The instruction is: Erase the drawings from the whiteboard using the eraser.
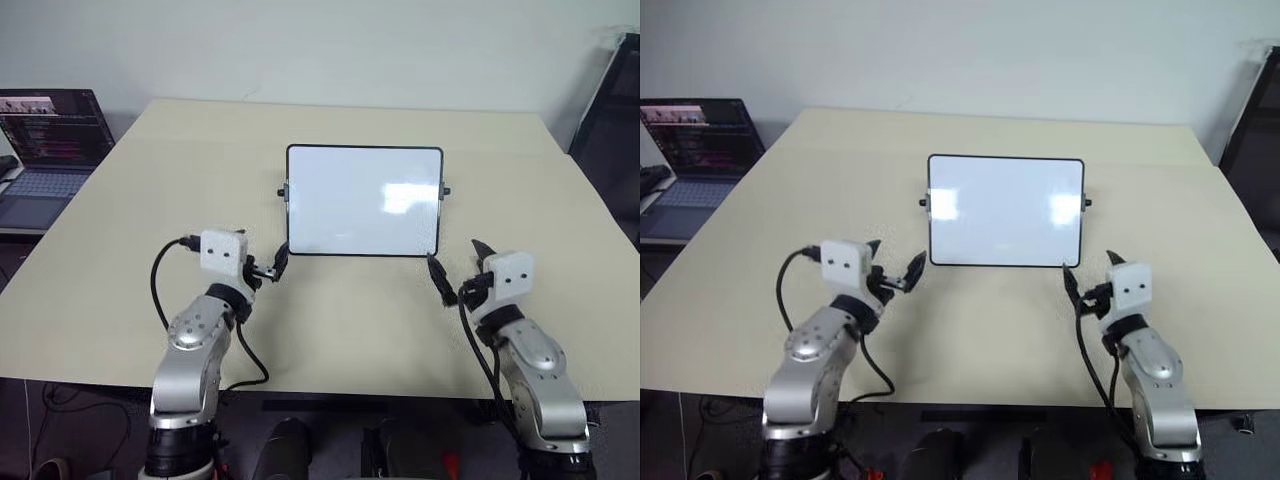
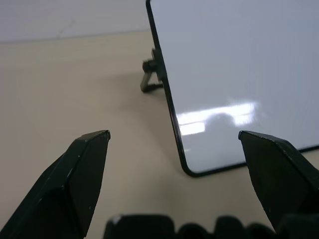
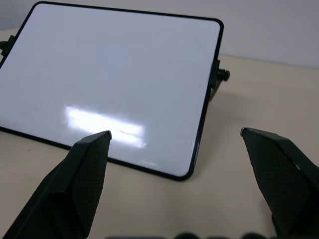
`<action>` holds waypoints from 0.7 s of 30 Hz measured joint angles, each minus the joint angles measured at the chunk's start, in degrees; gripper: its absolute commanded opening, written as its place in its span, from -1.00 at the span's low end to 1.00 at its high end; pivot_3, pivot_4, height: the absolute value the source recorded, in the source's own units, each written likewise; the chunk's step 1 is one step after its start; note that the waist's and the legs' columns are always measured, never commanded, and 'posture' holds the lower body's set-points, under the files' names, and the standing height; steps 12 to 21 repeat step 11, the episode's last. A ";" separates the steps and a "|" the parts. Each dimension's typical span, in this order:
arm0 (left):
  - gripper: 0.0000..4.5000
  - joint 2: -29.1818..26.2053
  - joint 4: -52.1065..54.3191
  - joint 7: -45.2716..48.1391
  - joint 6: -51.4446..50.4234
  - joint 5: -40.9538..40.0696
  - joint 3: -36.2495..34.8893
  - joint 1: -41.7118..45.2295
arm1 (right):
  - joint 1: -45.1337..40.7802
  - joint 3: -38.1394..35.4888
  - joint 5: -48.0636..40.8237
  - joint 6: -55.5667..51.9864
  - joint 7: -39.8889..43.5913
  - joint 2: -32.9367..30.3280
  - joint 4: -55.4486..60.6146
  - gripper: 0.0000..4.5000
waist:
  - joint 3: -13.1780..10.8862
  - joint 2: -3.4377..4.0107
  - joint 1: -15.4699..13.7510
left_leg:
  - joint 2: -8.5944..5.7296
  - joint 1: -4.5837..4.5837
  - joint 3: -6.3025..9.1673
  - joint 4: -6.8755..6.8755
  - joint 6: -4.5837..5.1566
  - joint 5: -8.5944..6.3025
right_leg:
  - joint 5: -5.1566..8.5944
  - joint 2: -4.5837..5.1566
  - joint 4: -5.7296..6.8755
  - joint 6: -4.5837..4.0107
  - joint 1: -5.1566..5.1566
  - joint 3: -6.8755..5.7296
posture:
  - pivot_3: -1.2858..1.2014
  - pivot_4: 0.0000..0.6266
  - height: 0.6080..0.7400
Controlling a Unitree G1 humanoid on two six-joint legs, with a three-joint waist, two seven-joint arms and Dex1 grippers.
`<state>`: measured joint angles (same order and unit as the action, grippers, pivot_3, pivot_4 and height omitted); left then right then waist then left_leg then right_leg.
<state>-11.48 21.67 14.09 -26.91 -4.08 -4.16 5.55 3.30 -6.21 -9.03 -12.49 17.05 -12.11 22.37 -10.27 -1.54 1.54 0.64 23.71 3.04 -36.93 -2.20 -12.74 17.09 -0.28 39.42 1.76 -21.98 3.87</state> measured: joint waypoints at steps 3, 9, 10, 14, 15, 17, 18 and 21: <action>1.00 -0.01 0.08 -1.03 0.08 0.62 0.97 -1.33 | 3.00 -1.73 -1.45 0.45 -0.89 1.21 1.51 0.98 | 0.01 0.01 0.07 | 0.08 -0.03 0.01 0.02 0.00 0.00 | 0.01 0.00 0.03 -0.03 0.00 0.00 | 0.03 -0.52 1.00; 1.00 0.60 0.08 -3.64 1.35 1.38 1.10 -4.38 | 8.50 -3.37 -2.00 0.63 -2.97 1.93 5.61 0.98 | 0.01 0.02 0.14 | 0.05 -0.05 -0.12 0.02 0.00 0.00 | 0.02 0.03 -0.02 -0.03 0.00 0.09 | 0.03 -0.52 1.00; 1.00 0.61 0.08 -3.69 1.60 1.44 1.24 -4.68 | 8.88 -3.52 -2.00 0.63 -3.32 1.98 6.03 0.98 | 0.01 0.02 0.14 | 0.05 -0.06 -0.11 0.01 0.00 0.00 | 0.02 0.04 -0.02 -0.03 0.00 0.08 | 0.03 -0.52 1.00; 1.00 0.61 0.08 -3.68 2.10 1.48 1.55 -5.19 | 9.50 -3.78 -1.99 0.68 -3.63 2.14 6.76 0.98 | 0.01 0.02 0.13 | 0.05 -0.06 -0.11 0.01 0.00 0.00 | 0.02 0.03 -0.02 -0.03 0.00 0.08 | 0.03 -0.52 1.00; 1.00 0.61 0.08 -3.68 2.10 1.48 1.55 -5.19 | 9.50 -3.78 -1.99 0.68 -3.63 2.14 6.76 0.98 | 0.01 0.02 0.13 | 0.05 -0.06 -0.11 0.01 0.00 0.00 | 0.02 0.03 -0.02 -0.03 0.00 0.08 | 0.03 -0.52 1.00; 1.00 0.61 0.08 -3.68 2.10 1.48 1.55 -5.19 | 9.50 -3.78 -1.99 0.68 -3.63 2.14 6.76 0.98 | 0.01 0.02 0.13 | 0.05 -0.06 -0.11 0.01 0.00 0.00 | 0.02 0.03 -0.02 -0.03 0.00 0.08 | 0.03 -0.52 1.00; 1.00 0.61 0.08 -3.68 2.10 1.48 1.55 -5.19 | 9.50 -3.78 -1.99 0.68 -3.63 2.14 6.76 0.98 | 0.01 0.02 0.13 | 0.05 -0.06 -0.11 0.01 0.00 0.00 | 0.02 0.03 -0.02 -0.03 0.00 0.08 | 0.03 -0.52 1.00; 1.00 0.61 0.08 -3.68 2.10 1.48 1.55 -5.19 | 9.50 -3.78 -1.99 0.68 -3.63 2.14 6.76 0.98 | 0.01 0.02 0.13 | 0.05 -0.06 -0.11 0.01 0.00 0.00 | 0.02 0.03 -0.02 -0.03 0.00 0.08 | 0.03 -0.52 1.00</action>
